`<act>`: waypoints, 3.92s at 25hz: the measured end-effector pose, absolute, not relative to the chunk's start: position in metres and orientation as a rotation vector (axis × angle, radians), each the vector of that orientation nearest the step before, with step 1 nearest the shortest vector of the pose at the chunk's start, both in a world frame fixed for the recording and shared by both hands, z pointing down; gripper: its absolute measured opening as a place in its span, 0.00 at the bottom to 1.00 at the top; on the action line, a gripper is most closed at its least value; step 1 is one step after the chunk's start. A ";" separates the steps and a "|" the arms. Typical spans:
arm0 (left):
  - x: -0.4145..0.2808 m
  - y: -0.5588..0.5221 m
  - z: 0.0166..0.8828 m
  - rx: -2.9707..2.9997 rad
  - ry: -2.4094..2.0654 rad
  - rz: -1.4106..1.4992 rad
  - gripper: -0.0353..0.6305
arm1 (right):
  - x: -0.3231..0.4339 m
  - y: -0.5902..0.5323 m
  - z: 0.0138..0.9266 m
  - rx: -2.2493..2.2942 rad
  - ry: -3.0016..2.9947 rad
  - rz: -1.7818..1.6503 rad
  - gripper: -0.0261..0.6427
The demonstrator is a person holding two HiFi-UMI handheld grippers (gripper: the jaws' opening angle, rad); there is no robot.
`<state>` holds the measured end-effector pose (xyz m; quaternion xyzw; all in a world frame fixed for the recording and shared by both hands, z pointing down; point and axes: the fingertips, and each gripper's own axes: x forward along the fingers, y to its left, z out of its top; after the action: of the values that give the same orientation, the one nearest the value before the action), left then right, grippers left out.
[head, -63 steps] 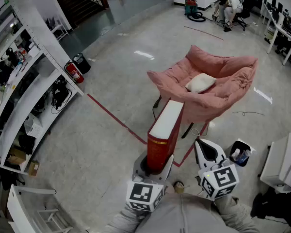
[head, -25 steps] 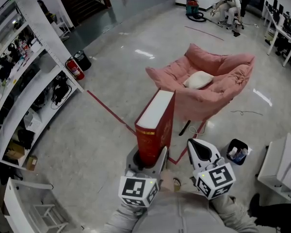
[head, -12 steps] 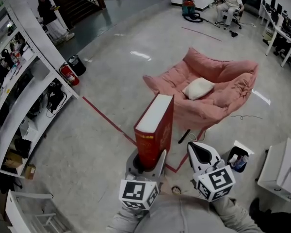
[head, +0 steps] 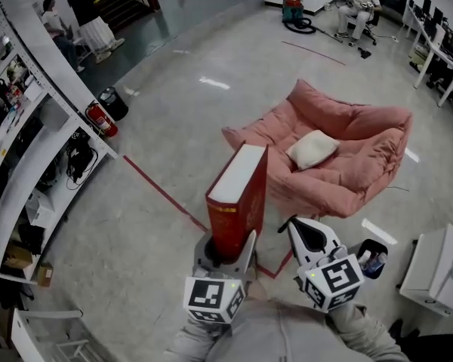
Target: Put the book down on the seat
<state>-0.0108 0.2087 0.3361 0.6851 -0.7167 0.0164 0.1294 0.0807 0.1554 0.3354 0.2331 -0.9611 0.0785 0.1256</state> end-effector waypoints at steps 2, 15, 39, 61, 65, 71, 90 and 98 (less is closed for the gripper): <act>-0.021 0.196 0.334 1.996 -2.074 0.053 0.44 | 0.070 0.143 0.334 0.683 -2.795 0.234 0.05; -0.085 0.101 0.333 2.077 -1.975 0.080 0.44 | 0.011 0.051 0.332 0.812 -2.755 0.263 0.05; -0.137 0.007 0.345 2.205 -1.805 0.139 0.43 | -0.070 -0.028 0.337 0.897 -2.729 0.275 0.05; -0.148 -0.151 0.413 2.148 -1.683 0.281 0.43 | -0.083 -0.188 0.380 0.963 -2.664 0.402 0.05; -0.143 -0.174 0.430 2.149 -1.634 0.325 0.43 | -0.079 -0.215 0.393 0.985 -2.641 0.432 0.05; -0.130 -0.206 0.468 2.126 -1.555 0.366 0.43 | -0.063 -0.250 0.426 1.033 -2.573 0.471 0.05; -0.103 -0.301 0.589 2.022 -1.394 0.474 0.43 | -0.027 -0.328 0.533 1.175 -2.393 0.629 0.05; -0.099 -0.335 0.646 1.947 -1.334 0.502 0.43 | -0.022 -0.349 0.573 1.194 -2.349 0.682 0.05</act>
<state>-0.0985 -0.3346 0.6463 0.7540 -0.5165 0.1945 0.3562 -0.0221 -0.3493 0.5733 0.4291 -0.8441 0.2450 0.2082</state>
